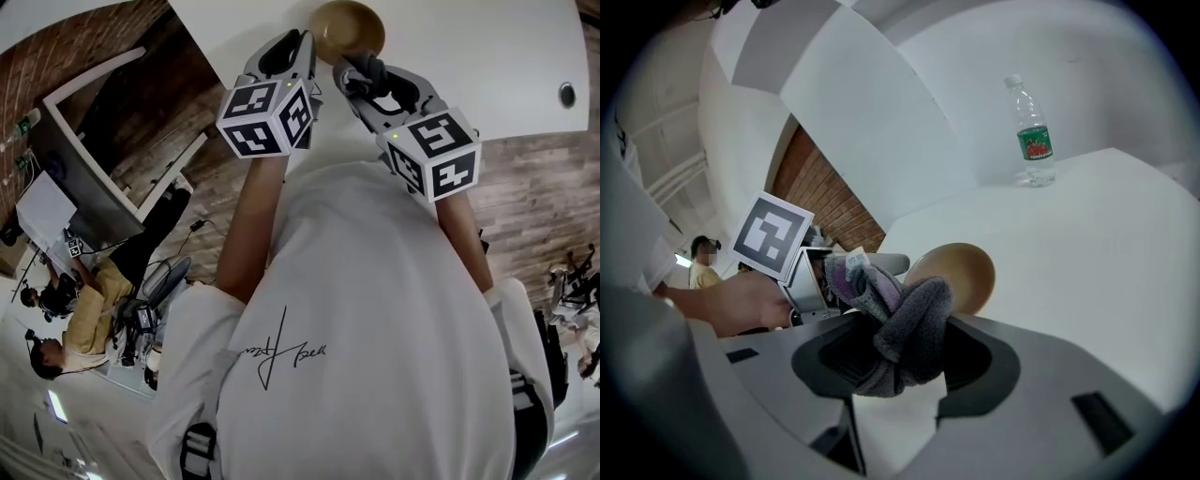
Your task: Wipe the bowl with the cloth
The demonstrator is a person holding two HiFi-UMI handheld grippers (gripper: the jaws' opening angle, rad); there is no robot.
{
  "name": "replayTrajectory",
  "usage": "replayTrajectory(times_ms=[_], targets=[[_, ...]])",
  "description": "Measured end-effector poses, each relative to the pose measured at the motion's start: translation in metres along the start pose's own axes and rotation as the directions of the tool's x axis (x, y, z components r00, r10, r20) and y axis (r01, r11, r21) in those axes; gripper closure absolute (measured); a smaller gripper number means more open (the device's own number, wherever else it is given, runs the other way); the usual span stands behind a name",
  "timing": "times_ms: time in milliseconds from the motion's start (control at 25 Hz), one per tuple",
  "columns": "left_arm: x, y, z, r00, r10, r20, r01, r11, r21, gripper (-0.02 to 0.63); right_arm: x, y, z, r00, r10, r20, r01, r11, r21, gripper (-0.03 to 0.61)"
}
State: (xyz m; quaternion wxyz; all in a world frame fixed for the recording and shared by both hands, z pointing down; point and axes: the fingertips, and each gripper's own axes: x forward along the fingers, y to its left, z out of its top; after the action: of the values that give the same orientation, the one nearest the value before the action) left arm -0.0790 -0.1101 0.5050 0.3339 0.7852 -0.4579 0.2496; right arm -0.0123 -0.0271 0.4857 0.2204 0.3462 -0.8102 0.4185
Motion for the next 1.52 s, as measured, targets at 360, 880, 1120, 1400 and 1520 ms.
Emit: replayTrajectory(times_ms=[360, 880, 1120, 1400, 1520], targets=[[0.018, -0.007, -0.004, 0.998, -0.039, -0.048, 0.039, 0.999, 0.008, 0.54, 0.006, 0.0, -0.005, 1.0, 0.016, -0.019, -0.016, 1.0, 0.024, 0.397], [0.028, -0.002, -0.003, 0.996, -0.058, -0.061, 0.057, 0.998, -0.014, 0.611, 0.013, -0.003, -0.004, 0.999, 0.025, -0.035, -0.024, 0.999, 0.022, 0.397], [0.031, -0.003, -0.003, 0.996, -0.062, -0.058, 0.061, 0.998, -0.011, 0.607, 0.012, -0.006, -0.003, 0.999, 0.034, -0.037, -0.034, 0.999, 0.003, 0.397], [0.031, -0.001, -0.001, 0.998, -0.041, -0.05, 0.042, 0.999, 0.024, 0.604, 0.012, -0.007, -0.002, 0.999, 0.021, -0.037, -0.021, 1.0, -0.02, 0.397], [0.032, 0.001, 0.0, 0.998, -0.034, -0.05, 0.036, 0.999, 0.031, 0.603, 0.012, -0.01, -0.001, 0.999, 0.011, -0.033, -0.012, 0.999, -0.032, 0.397]])
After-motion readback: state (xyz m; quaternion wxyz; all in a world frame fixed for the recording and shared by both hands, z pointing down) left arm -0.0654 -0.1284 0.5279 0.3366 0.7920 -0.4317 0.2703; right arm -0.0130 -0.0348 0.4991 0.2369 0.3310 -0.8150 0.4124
